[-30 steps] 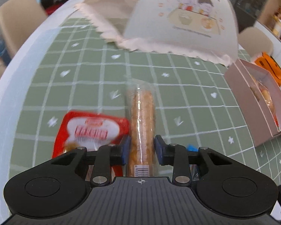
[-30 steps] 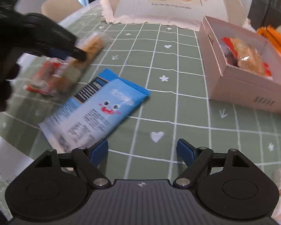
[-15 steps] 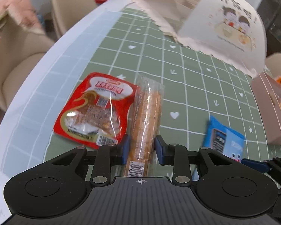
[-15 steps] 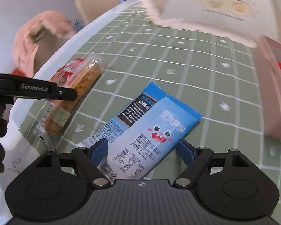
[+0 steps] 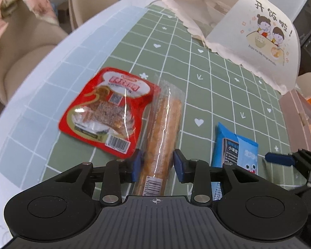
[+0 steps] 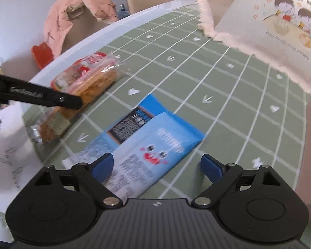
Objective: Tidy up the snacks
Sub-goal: 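Grasp the blue-and-white packet with the right gripper while the left holds the bread stick, then carry the bread stick and blue packet into the pink box and open both grippers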
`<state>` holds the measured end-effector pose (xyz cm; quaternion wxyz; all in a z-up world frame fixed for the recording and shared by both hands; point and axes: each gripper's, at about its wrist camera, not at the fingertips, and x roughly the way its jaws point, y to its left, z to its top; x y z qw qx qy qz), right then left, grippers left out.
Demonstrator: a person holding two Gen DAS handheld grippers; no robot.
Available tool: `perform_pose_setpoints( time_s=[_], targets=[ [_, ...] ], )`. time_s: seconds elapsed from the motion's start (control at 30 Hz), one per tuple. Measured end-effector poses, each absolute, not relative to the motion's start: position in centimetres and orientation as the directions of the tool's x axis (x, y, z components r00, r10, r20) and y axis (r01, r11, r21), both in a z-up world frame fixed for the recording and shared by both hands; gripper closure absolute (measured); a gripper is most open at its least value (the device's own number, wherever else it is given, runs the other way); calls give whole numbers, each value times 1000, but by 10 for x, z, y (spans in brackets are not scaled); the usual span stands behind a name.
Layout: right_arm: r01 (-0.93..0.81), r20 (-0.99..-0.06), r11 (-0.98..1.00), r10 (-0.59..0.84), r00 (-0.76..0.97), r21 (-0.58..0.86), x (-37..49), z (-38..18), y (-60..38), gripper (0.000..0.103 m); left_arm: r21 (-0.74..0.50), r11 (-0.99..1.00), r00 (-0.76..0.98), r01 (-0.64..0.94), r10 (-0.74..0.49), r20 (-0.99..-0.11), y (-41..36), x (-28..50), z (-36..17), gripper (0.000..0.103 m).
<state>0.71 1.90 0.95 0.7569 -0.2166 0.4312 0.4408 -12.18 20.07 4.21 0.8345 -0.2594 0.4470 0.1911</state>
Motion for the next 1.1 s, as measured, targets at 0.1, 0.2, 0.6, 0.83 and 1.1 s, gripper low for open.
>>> perform_pose_setpoints(
  time_s=[0.1, 0.2, 0.6, 0.83, 1.1],
  targets=[
    [-790, -873, 603, 439, 211, 112, 16, 12, 24, 12, -281, 801, 552, -529, 73, -830, 202, -125, 39, 64],
    [-730, -886, 656, 436, 159, 192, 14, 12, 37, 11, -273, 814, 560, -513, 76, -825, 199, -126, 39, 64],
    [-787, -886, 617, 374, 275, 16, 1, 7, 82, 8, -253, 840, 565, -480, 76, -822, 196, -131, 38, 65],
    [-779, -898, 625, 365, 246, 41, 9, 15, 54, 13, -229, 848, 557, -478, 91, -826, 191, -126, 38, 65],
    [-748, -722, 615, 396, 567, -251, 36, 76, 24, 16, -143, 863, 527, -484, 157, -835, 177, -115, 39, 65]
  ],
)
